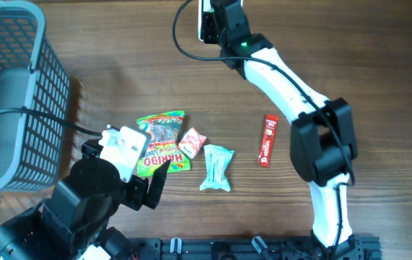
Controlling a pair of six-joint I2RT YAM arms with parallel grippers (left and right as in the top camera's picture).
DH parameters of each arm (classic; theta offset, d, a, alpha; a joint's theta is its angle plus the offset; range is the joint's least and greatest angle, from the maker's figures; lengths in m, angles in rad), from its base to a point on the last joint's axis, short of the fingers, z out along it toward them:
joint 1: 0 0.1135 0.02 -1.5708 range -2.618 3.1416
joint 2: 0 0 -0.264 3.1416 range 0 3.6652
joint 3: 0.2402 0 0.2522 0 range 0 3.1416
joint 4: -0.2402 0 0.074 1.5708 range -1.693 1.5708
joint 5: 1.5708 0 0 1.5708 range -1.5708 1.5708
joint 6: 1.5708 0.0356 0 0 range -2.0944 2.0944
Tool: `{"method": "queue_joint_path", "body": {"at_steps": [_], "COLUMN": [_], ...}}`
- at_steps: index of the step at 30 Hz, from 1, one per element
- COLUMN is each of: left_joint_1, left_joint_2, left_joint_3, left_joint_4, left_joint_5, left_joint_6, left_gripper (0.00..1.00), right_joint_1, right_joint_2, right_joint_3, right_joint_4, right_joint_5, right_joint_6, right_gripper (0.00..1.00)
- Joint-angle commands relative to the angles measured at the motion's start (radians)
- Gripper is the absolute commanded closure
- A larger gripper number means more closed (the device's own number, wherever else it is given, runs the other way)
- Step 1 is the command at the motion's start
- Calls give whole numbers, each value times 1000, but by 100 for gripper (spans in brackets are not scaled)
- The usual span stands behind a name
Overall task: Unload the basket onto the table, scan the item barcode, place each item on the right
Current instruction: 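Hold the jar label in front of the white scanner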
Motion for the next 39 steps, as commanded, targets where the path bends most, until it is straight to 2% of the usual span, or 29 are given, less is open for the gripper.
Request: {"method": "queue_joint_path", "body": {"at_steps": [1, 7, 11, 26, 39], "left_joint_1": [3, 3, 3, 3, 3], "left_joint_2": [-2, -2, -2, -2, -2], "left_joint_3": [-2, -2, -2, -2, -2], "left_joint_4": [0, 0, 0, 0, 0], "left_joint_5": [5, 5, 5, 5, 5], "left_joint_6": [20, 20, 20, 20, 20], "left_gripper": [0, 0, 0, 0, 0], "right_joint_1": [-2, -2, -2, 49, 70], "right_joint_2": [48, 53, 81, 229, 259], "right_joint_3": [18, 18, 18, 19, 37], "right_joint_4": [96, 244, 298, 561, 597], "right_joint_5": [202, 264, 264, 377, 482], "right_joint_6": [-114, -215, -242, -590, -634], "right_gripper": [53, 47, 47, 47, 47]}}
